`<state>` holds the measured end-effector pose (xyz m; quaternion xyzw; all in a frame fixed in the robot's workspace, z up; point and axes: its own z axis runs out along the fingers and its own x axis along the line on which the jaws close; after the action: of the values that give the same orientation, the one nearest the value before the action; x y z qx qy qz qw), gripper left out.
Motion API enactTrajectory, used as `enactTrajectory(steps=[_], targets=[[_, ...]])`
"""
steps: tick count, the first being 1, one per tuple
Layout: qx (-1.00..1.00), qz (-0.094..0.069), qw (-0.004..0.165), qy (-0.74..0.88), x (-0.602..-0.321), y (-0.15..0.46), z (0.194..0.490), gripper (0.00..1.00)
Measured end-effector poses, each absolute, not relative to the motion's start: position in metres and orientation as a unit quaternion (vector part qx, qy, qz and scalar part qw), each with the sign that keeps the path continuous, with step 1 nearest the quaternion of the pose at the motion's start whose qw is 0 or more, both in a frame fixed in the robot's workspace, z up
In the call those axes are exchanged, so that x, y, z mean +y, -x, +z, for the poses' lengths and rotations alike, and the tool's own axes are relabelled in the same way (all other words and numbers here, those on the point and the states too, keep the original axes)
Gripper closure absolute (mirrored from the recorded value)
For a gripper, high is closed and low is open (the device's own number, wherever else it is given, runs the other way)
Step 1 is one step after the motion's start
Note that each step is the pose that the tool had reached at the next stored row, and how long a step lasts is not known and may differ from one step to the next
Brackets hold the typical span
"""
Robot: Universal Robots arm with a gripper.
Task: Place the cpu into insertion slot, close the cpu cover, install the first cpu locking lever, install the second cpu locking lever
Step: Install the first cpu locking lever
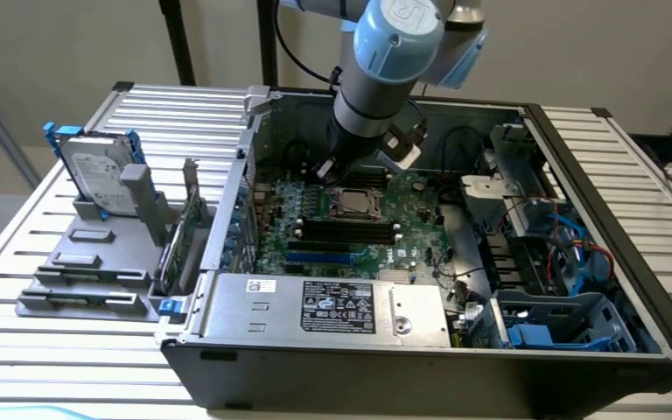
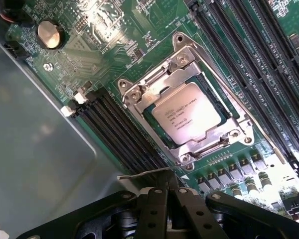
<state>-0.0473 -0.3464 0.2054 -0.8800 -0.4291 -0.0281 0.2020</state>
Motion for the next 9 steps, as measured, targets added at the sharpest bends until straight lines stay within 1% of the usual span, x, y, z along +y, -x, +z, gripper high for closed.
enactTrajectory(steps=[6,9], targets=[[-0.433,-0.027,0.201,0.878,-0.342,0.0473,0.2032,0.89],[-0.433,-0.025,0.197,0.879,-0.3419,0.0473,0.203,0.89]])
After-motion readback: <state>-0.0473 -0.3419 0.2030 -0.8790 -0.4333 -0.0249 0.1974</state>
